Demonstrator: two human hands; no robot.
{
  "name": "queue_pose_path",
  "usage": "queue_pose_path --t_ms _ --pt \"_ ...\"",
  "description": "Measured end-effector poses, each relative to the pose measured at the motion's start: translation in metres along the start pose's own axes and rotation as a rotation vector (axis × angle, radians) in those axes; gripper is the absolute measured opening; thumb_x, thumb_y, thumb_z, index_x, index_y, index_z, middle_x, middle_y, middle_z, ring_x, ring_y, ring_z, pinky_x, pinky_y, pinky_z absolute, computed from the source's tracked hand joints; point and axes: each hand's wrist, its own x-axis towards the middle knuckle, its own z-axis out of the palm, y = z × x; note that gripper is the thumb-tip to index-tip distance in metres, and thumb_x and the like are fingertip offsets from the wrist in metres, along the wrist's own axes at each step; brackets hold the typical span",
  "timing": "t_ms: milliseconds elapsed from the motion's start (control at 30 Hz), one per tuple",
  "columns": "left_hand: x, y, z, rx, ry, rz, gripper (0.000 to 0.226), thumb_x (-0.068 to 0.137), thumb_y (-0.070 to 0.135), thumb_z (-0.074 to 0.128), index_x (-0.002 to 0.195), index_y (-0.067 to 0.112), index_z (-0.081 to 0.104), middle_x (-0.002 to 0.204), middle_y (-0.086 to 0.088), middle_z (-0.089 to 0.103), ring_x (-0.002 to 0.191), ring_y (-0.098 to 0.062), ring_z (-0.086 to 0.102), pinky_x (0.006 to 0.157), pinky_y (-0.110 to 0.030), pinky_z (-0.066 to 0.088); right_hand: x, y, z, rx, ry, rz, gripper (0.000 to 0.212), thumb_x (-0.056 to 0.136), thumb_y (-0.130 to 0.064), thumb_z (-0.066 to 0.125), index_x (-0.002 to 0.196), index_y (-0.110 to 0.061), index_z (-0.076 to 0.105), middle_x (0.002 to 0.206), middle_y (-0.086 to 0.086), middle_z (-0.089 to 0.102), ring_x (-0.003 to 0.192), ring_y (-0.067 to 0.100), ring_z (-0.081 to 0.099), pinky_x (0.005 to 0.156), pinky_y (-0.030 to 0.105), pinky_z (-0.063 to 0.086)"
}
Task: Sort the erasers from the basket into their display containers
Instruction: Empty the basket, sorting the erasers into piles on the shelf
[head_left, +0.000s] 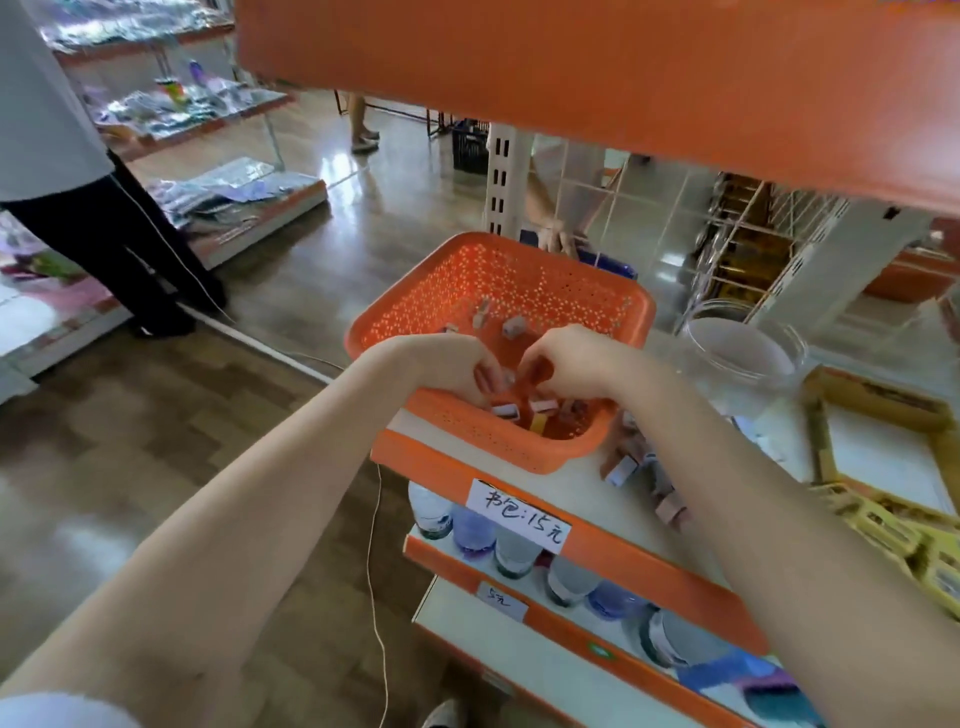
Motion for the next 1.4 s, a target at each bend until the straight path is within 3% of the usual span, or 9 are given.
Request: queue_pose_path --t_ms 133,300,600,700,800,900,1100,1267,1400 --pt "0.005 0.013 0.002 0.004 -0.142 -0.012 0.031 0.086 0.017 0.063 0.117 0.017 0.065 0.111 0.0 0.065 0.106 -0.02 0.061 0.095 -0.038 0.049 0.007 0.001 0.007 -0.122 -0.068 0.023 0.026 0.082 -0.022 0.064 0.108 -0.022 0.067 0.094 0.003 0.067 0.082 0.021 0.063 0.071 0.031 0.052" --pt "0.013 0.006 0.006 -0.002 -0.127 0.052 0.033 0.081 0.012 0.069 0.111 0.024 0.066 0.095 0.01 0.058 0.088 -0.012 0.058 0.086 -0.03 0.051 0.014 0.003 0.017 -0.159 -0.058 0.054 0.022 0.083 -0.022 0.06 0.104 -0.02 0.068 0.096 0.005 0.066 0.085 0.025 0.061 0.08 0.039 0.054" --pt "0.018 0.004 0.009 -0.068 0.022 0.049 0.034 0.084 0.0 0.052 0.103 0.026 0.065 0.083 0.011 0.064 0.077 -0.004 0.056 0.07 -0.019 0.044 0.012 0.007 0.017 0.022 0.262 0.082 0.016 0.087 -0.023 0.057 0.093 -0.025 0.071 0.097 -0.002 0.069 0.085 0.021 0.064 0.077 0.038 0.053" --pt "0.018 0.007 0.009 -0.06 -0.117 0.067 0.032 0.081 0.014 0.069 0.109 0.026 0.063 0.099 0.011 0.063 0.087 -0.009 0.058 0.081 -0.024 0.048 0.009 0.006 0.016 0.065 0.334 0.086 0.017 0.089 -0.021 0.056 0.096 -0.023 0.072 0.098 -0.001 0.07 0.09 0.02 0.063 0.079 0.034 0.051" --pt "0.019 0.007 0.009 -0.025 -0.161 0.072 0.035 0.083 0.011 0.067 0.115 0.023 0.063 0.11 0.005 0.062 0.09 -0.011 0.057 0.08 -0.025 0.047 0.007 0.004 0.016 0.092 0.401 0.08 0.019 0.09 -0.023 0.055 0.098 -0.021 0.072 0.101 0.003 0.07 0.093 0.022 0.062 0.083 0.037 0.05" --pt "0.018 0.008 0.009 -0.006 -0.12 0.02 0.033 0.082 0.017 0.07 0.113 0.026 0.064 0.102 0.006 0.059 0.083 -0.011 0.054 0.076 -0.025 0.045 0.005 0.004 0.016 0.123 0.441 0.081 0.02 0.09 -0.024 0.055 0.101 -0.019 0.071 0.1 0.004 0.07 0.093 0.021 0.063 0.082 0.038 0.05" --pt "0.016 0.008 0.007 0.054 0.039 -0.034 0.036 0.083 0.02 0.069 0.118 0.021 0.062 0.12 -0.002 0.06 0.11 -0.021 0.053 0.09 -0.032 0.047 0.002 0.003 0.013 0.141 0.494 0.07 0.022 0.09 -0.022 0.057 0.107 -0.016 0.069 0.105 0.005 0.069 0.096 0.021 0.061 0.081 0.031 0.047" --pt "0.014 0.012 0.005 0.113 -0.053 -0.065 0.049 0.082 0.02 0.071 0.129 0.022 0.055 0.127 -0.003 0.055 0.11 -0.022 0.055 0.091 -0.033 0.048 0.002 0.005 0.015 0.188 0.561 0.056 0.021 0.091 -0.024 0.056 0.105 -0.016 0.07 0.1 0.003 0.069 0.091 0.018 0.061 0.079 0.028 0.046" --pt "0.009 0.016 -0.001 0.055 0.122 0.002 0.047 0.083 0.019 0.067 0.128 0.015 0.055 0.124 -0.004 0.06 0.11 -0.022 0.056 0.088 -0.03 0.045 -0.004 0.003 0.013 0.264 0.643 0.022 0.021 0.088 -0.018 0.058 0.106 -0.014 0.068 0.104 0.005 0.066 0.096 0.018 0.058 0.083 0.026 0.043"
